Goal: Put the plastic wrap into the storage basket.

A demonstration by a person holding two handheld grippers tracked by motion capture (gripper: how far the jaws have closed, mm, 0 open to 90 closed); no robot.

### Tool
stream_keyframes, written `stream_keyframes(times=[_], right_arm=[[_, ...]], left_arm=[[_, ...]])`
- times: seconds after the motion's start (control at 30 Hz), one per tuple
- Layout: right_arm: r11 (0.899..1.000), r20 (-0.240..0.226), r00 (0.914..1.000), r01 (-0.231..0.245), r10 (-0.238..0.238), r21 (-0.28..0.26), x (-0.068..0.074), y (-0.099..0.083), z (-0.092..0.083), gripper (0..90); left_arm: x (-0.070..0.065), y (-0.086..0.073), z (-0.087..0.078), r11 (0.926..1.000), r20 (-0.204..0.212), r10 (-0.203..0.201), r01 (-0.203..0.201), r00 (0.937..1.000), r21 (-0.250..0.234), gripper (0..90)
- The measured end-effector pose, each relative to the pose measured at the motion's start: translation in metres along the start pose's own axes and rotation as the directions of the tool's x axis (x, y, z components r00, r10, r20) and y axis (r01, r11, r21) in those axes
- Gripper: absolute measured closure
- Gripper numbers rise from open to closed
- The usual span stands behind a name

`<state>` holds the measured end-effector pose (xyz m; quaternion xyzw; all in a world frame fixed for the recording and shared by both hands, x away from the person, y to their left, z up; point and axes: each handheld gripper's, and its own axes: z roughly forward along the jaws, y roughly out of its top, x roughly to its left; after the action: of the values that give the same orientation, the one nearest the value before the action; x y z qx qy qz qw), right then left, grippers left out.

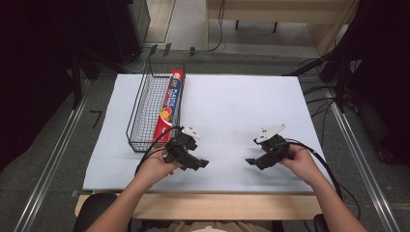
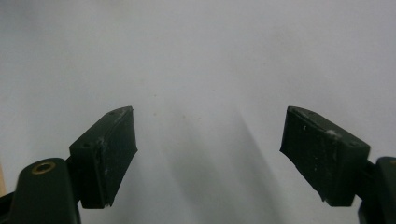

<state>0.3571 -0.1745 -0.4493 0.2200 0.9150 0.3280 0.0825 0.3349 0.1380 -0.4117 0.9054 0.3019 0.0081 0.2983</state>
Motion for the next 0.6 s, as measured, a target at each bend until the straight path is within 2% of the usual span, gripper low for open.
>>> stream_keyframes(times=[0.37,0.43,0.5,0.6], right_arm=[[1.000,-0.004,1.0000,0.004,-0.004,0.000,0.000,0.000,0.000,19.0],[1.000,-0.005,1.0000,0.008,-0.008,0.001,0.000,0.000,0.000,19.0],[1.000,-0.004,0.9999,0.012,-0.012,0.001,0.000,0.000,0.000,19.0],[1.000,-0.005,0.9999,0.012,-0.012,0.005,0.001,0.000,0.001,19.0]], left_arm=[[0.001,-0.003,0.001,0.9999,-0.007,0.005,-0.005,1.0000,-0.015,21.1],[0.001,-0.004,0.002,0.9996,-0.018,0.023,-0.023,0.9996,-0.017,20.3],[0.001,-0.005,0.005,0.9996,-0.021,0.023,-0.023,0.9995,-0.016,18.5],[0.001,-0.008,0.011,0.9980,-0.045,0.062,-0.062,0.9971,-0.012,16.6]])
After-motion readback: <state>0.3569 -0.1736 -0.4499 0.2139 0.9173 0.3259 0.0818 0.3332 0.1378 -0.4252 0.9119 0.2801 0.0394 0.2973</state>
